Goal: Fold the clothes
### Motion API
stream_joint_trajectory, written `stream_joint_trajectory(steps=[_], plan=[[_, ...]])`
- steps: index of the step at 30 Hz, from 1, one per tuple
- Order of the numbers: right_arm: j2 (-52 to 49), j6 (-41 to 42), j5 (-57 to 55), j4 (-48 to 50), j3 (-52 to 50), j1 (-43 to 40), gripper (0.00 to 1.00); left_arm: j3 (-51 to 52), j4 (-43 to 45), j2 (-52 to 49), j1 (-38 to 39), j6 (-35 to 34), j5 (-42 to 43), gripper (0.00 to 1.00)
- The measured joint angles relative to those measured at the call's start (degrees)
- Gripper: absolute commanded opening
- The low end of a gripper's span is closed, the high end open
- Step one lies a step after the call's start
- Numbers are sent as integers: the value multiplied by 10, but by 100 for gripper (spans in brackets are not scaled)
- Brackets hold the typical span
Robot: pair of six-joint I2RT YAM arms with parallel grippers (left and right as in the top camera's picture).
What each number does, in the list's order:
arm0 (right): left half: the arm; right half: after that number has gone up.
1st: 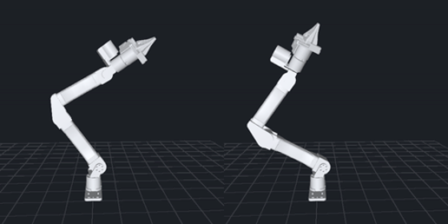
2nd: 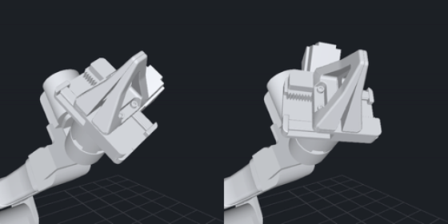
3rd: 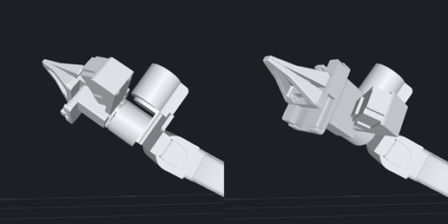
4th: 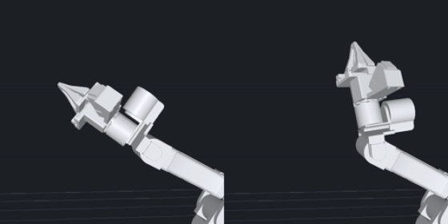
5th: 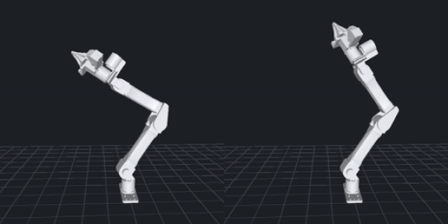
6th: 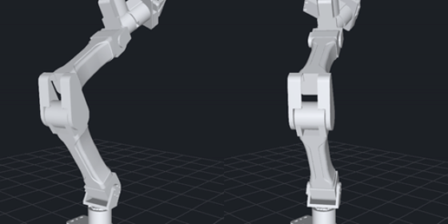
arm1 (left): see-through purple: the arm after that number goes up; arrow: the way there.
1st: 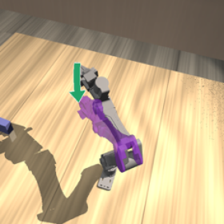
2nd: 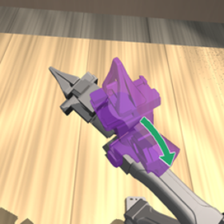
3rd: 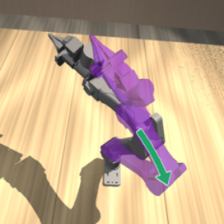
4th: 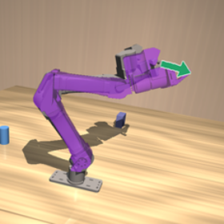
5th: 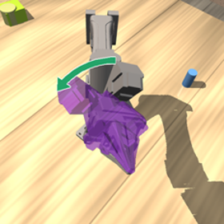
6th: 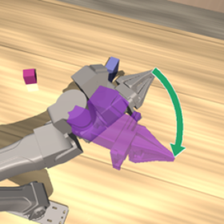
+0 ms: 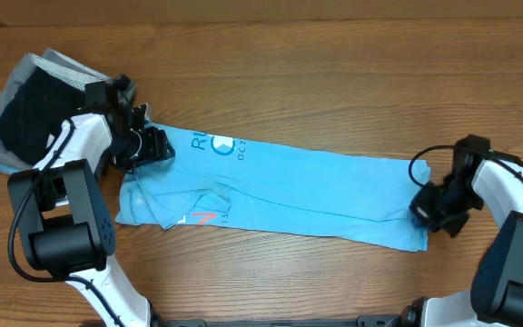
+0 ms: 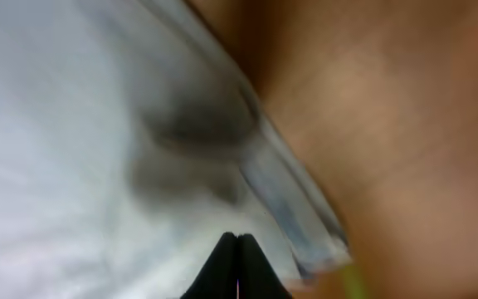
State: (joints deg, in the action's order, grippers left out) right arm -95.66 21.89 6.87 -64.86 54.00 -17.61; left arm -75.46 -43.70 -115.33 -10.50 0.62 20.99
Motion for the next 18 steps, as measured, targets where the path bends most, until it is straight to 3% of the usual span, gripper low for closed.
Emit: stream_joint_trajectory(steps=[5,12,18], plan=[[16,0,0,-48,67,0,4,0,0,0,0,0,1,61],[39,3,0,114,72,0,4,0,0,0,0,0,1,62],[22,5,0,188,18,0,4,0,1,0,0,0,1,62]])
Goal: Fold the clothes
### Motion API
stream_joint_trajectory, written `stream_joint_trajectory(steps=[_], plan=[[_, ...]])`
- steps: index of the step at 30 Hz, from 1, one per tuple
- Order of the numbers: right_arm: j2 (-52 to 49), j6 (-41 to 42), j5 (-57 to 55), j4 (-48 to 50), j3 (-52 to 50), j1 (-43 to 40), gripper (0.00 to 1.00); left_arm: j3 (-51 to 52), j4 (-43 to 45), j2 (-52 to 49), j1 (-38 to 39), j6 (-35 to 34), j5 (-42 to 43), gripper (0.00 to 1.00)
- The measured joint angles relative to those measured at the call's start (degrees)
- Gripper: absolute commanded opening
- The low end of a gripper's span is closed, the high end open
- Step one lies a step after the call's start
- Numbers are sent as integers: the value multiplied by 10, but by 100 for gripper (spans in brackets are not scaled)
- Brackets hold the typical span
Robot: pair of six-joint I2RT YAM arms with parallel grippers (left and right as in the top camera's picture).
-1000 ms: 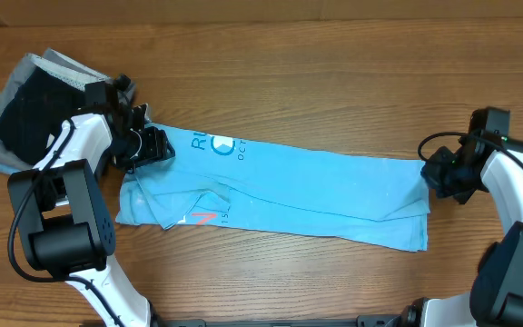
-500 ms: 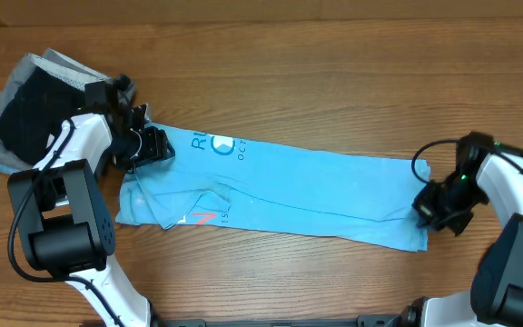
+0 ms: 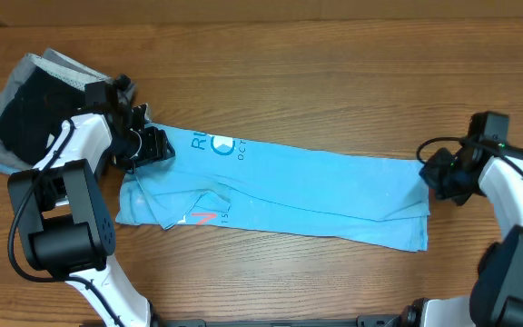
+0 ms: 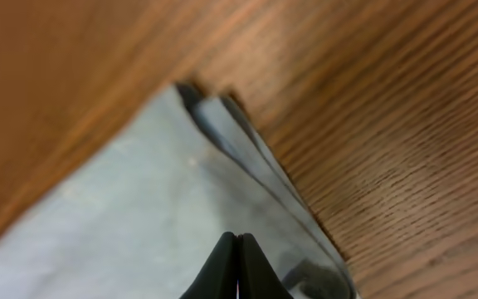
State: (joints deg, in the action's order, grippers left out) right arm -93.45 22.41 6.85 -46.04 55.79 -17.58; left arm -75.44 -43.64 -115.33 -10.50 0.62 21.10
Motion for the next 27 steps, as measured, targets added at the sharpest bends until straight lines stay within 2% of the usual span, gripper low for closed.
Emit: stream_joint_trajectory(steps=[4,11,16,19,21,24,27], plan=[[-18,0,0,-20,-19,0,4,0,0,0,0,0,0,62],[-19,0,-5,-212,-14,0,4,0,0,0,0,0,0,61],[-1,0,-12,-219,8,0,4,0,0,0,0,0,2,61],[22,1,-12,-188,22,0,44,0,0,0,-1,0,5,62],[28,-7,-10,-161,26,-2,62,0,-3,0,-1,0,18,64],[29,-32,2,-128,27,-11,68,0,-20,-1,-1,2,43,63],[29,-57,20,-110,27,-36,73,-7,-69,-8,0,20,73,58]])
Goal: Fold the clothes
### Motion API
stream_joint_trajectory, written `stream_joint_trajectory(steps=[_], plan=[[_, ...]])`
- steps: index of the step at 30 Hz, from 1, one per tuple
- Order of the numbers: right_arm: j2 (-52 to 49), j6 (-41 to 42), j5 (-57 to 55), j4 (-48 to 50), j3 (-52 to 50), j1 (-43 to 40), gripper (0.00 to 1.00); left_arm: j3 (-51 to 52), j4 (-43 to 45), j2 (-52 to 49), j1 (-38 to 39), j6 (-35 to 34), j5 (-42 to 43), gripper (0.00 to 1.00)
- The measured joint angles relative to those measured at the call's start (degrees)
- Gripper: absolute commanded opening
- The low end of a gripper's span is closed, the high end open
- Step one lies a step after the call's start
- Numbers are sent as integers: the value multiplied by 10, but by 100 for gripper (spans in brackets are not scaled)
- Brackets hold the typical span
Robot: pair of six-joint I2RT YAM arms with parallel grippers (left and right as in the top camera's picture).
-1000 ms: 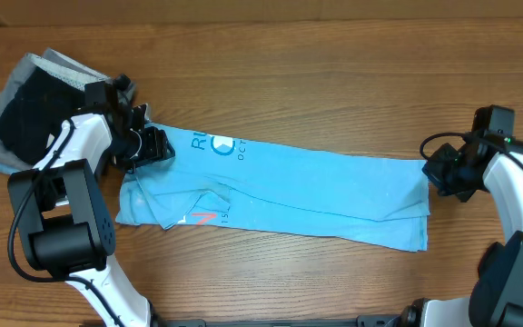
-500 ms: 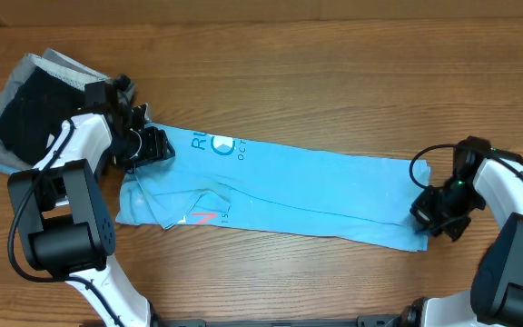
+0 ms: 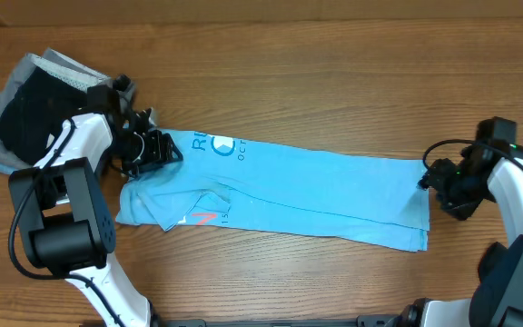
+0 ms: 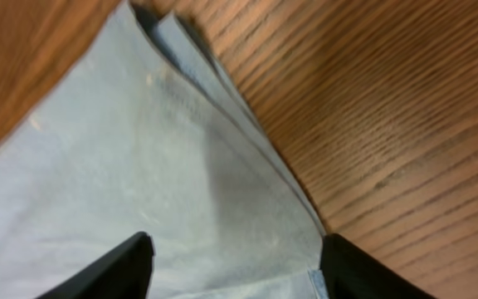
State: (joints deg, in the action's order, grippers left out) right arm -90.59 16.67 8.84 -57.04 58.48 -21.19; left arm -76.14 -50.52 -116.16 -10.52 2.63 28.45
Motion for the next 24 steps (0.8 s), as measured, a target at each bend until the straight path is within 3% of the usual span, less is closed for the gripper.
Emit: stream_joint_trajectory(steps=[2,3,4,7,14,24], plan=[[0,-17,23,7,0,-27,73,-12,-36,-9,0,19,17,58],[0,-27,36,7,0,-41,67,-21,-54,-13,1,26,23,58],[0,-34,50,6,0,-54,40,-33,-71,-16,2,35,28,55],[0,-59,79,-8,0,-74,4,-72,-104,-17,3,51,43,52],[0,-46,103,36,-26,-24,4,-143,-151,-4,4,62,65,48],[-52,130,57,180,-103,11,4,-196,-204,158,4,66,78,49]])
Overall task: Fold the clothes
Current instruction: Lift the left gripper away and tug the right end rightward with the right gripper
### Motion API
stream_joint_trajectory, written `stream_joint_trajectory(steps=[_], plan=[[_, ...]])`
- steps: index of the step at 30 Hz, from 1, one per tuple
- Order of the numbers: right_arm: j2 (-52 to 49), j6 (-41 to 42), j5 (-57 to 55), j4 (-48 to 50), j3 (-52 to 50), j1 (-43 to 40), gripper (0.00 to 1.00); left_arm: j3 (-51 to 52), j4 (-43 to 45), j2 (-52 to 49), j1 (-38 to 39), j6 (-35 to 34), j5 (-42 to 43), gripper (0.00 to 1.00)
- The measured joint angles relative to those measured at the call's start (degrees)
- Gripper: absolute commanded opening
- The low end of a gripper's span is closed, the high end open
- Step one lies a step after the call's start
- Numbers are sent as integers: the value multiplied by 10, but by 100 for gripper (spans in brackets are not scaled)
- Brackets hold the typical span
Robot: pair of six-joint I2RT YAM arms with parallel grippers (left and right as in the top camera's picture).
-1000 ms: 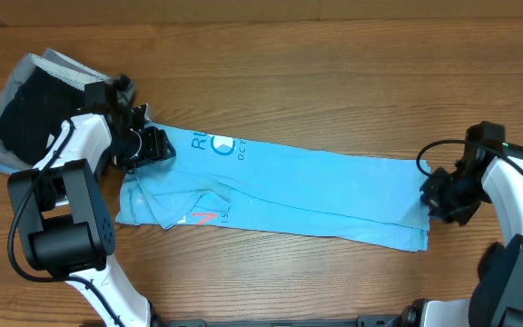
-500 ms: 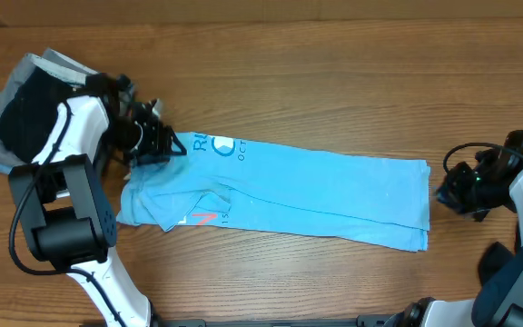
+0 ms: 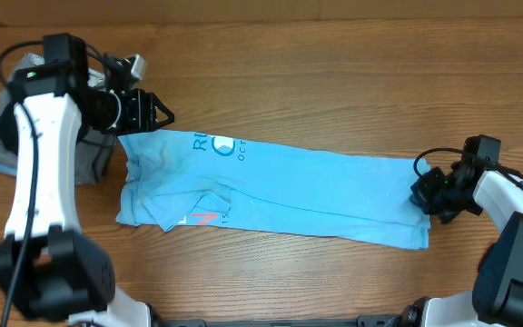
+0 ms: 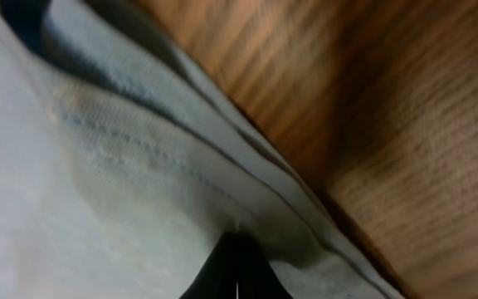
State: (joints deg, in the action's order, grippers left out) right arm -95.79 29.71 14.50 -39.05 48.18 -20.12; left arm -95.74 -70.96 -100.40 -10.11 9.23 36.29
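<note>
A light blue shirt [image 3: 280,186], folded into a long strip, lies across the wooden table [image 3: 334,73]. Blue print shows near its left end and a red mark by a small fold at the lower left. My left gripper [image 3: 160,114] hovers open just above the shirt's upper left corner, apart from the cloth. My right gripper [image 3: 422,195] is at the shirt's right edge. In the right wrist view the right gripper [image 4: 237,241] is shut, and the shirt's layered edge [image 4: 98,183] puckers at its tips.
A pile of grey and black clothes sits at the far left, partly behind my left arm. Bare wood lies above and below the shirt strip.
My left gripper was down on the shirt's upper left corner and is now raised just above it, off the cloth. My right gripper was open over the right edge and is now shut on it.
My left gripper stayed on the shirt's upper left corner through the earlier moments. My right gripper was first shut at the right edge, then shut by the upper right corner, then open over the edge. Now it pinches that edge, and my left gripper is off the shirt.
</note>
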Motion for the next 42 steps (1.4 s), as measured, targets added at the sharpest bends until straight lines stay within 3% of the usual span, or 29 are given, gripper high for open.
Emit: stream_joint_trajectory(steps=[7,11,15,20,23,27,34,42], plan=[[-92,63,74,221,30,0,4,-2,-38,93,0,0,2,51],[-129,72,108,265,57,0,6,-2,-47,111,0,0,2,51],[-146,35,143,191,106,-9,20,-2,-60,111,0,0,2,52],[-153,-95,228,14,155,-35,34,-2,-62,111,0,0,-2,55],[-149,-164,252,-88,194,-50,57,-2,-64,111,0,0,-14,55],[-136,-247,243,-146,262,-74,77,-2,-73,111,0,3,-27,56],[-130,-328,181,-115,284,-114,84,-2,-75,111,0,12,-36,57],[-130,-420,183,-95,284,-127,87,-2,-75,111,0,20,-38,59]])
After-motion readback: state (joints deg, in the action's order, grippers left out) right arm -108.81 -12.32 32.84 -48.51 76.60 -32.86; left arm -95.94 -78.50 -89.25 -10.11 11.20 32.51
